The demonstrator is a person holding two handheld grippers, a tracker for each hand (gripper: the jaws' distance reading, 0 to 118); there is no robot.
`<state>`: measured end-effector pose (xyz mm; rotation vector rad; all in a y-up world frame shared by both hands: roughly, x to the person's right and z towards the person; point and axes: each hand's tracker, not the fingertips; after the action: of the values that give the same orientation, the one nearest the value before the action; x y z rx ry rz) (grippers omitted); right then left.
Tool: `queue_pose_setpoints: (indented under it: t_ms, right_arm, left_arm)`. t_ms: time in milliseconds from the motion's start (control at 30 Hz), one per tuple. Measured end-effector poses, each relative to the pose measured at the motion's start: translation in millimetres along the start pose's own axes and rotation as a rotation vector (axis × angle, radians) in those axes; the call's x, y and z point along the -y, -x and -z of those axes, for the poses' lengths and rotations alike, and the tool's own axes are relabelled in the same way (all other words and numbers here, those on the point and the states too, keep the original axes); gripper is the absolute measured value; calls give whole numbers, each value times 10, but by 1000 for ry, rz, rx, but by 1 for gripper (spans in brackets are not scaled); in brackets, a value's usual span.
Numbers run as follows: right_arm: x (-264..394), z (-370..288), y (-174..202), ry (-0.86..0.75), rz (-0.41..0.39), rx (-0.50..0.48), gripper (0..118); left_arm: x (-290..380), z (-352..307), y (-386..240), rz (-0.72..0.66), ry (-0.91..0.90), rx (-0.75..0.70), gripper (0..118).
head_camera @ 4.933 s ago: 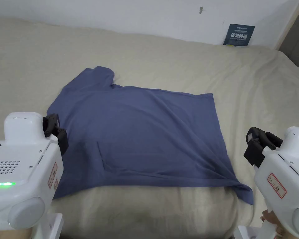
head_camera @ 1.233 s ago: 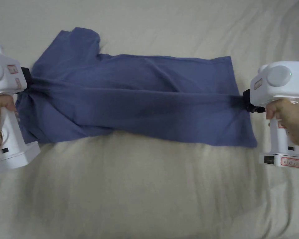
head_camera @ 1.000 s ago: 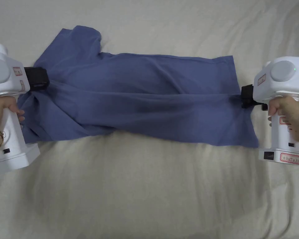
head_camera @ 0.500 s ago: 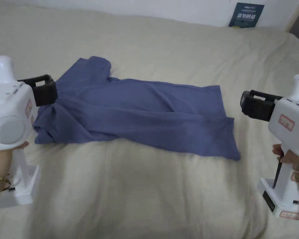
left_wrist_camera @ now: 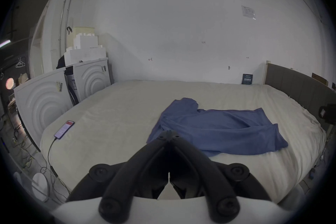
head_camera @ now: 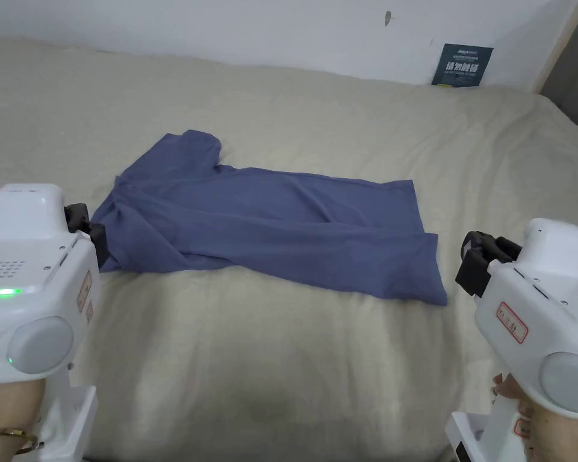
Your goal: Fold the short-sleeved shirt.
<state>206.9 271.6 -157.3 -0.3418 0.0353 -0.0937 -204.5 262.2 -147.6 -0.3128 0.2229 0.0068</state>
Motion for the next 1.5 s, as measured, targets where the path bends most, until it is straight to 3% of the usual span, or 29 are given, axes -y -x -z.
queue_pose_setpoints:
  t_ms: [67, 533, 567, 600, 667, 700, 867, 1067, 1133, 1200, 1267, 1300, 1500]
  right_arm:
    - [4, -20, 4, 13, 8, -38, 4]
    - [-101, 133, 9, -9, 19, -30, 3]
    - [-109, 161, 14, -6, 18, -30, 3]
    - [-117, 193, 17, -1, 17, -35, 3]
    - [-129, 238, 42, 10, 16, -39, 3]
    - [-133, 278, 44, 19, 15, -40, 3]
    - [-126, 475, 64, 68, 11, -26, 3]
    - [-98, 730, 56, 129, 7, 3, 3]
    - [-89, 794, 59, 144, 4, 12, 3]
    - [-76, 848, 59, 158, -4, 19, 3]
    - [-68, 898, 61, 176, -15, 18, 3]
    - [-60, 915, 63, 182, -22, 18, 3]
    - [-28, 998, 47, 209, -25, 14, 3]
  left_arm:
    - [21, -20, 0, -6, 1, 13, 0]
    - [-290, 439, 108, -58, 81, 42, 1]
    - [-347, 542, 149, -89, 115, 46, 14]
    - [-395, 674, 203, -116, 143, 51, 35]
    - [-465, 939, 276, -147, 242, 75, 88]
    - [-482, 1087, 316, -164, 293, 80, 99]
    - [-392, 1796, 475, -228, 537, 100, 106]
    - [-37, 2405, 448, -137, 792, -10, 106]
    - [59, 2508, 409, -133, 808, 3, 99]
    - [151, 2562, 357, -143, 830, 11, 72]
    - [228, 2601, 318, -156, 848, 4, 28]
    - [272, 2607, 303, -186, 864, 30, 15]
    - [263, 2539, 309, -190, 823, 47, 4]
